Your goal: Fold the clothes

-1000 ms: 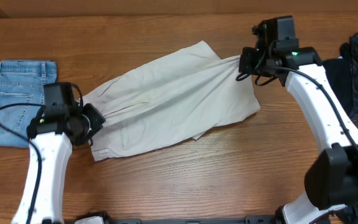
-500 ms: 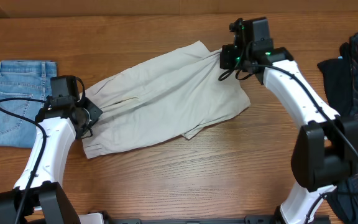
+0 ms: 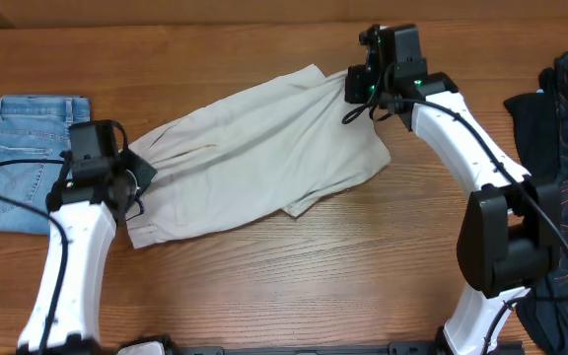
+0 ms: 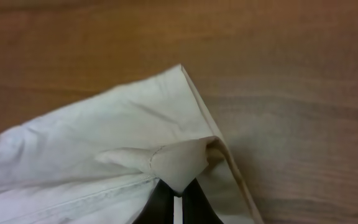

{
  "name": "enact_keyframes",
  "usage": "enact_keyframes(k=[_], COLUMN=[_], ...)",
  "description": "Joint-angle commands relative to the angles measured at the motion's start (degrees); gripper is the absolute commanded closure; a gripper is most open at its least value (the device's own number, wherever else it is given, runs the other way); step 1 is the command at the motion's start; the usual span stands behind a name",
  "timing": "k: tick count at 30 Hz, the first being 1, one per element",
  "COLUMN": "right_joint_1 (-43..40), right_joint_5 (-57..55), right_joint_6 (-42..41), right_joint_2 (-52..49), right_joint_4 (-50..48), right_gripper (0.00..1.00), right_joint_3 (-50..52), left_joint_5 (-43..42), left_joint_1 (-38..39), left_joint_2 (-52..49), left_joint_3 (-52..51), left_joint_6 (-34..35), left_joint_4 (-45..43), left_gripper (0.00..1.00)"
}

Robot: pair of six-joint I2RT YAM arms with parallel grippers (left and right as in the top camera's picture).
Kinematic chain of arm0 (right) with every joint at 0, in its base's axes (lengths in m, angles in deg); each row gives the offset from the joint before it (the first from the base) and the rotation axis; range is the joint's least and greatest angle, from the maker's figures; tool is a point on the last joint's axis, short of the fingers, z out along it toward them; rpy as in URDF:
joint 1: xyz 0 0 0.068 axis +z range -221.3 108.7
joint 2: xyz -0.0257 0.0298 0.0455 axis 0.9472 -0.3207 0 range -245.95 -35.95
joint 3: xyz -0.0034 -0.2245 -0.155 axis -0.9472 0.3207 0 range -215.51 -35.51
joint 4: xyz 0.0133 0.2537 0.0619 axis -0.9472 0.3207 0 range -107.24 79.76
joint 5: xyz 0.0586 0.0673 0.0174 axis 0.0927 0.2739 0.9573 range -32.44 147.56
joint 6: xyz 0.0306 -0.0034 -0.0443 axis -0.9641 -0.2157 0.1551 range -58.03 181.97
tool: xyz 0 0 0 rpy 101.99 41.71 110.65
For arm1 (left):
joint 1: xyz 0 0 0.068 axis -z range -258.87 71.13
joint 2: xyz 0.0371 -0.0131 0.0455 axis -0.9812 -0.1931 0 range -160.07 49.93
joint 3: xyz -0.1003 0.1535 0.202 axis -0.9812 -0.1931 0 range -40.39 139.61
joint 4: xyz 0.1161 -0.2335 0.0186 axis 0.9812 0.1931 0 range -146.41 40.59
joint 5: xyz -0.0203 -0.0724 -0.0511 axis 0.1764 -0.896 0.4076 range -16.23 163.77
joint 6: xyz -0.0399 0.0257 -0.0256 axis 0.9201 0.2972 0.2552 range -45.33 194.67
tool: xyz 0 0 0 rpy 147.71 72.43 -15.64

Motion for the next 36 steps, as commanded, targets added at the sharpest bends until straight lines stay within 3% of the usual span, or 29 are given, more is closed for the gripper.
enact_keyframes(k=[1,8,17,36], right_joint_1=[0.22,0.22,0.31,2.01], right_joint_5=[-1.2,-1.18,-1.14,-0.07], right_joint_6=[0.46,0.48,1.97,4.52], right_joint_2=[3.89,6.67,6.95,-5.88], right_joint_4=[-0.87,-1.77,-0.83,-4.68], right_gripper=[0.96,0.96,0.96,0.96], right_joint_3=[-3.37,-4.44,-5.29,-5.09], left_joint_5=[1.22,1.88,11.72,16.2], left_joint_1=[-0.44,-0.44,-0.46,-0.48], left_joint_2=[4.83,6.99,6.62,-4.96], left_joint_3=[1.25,1.25,1.22,1.22], left_joint_6=[1.16,1.22,1.92,2.32], left_joint_4=[-0.22,2.56,3.58,-6.69], left_gripper=[0.96,0.96,0.95,0.86])
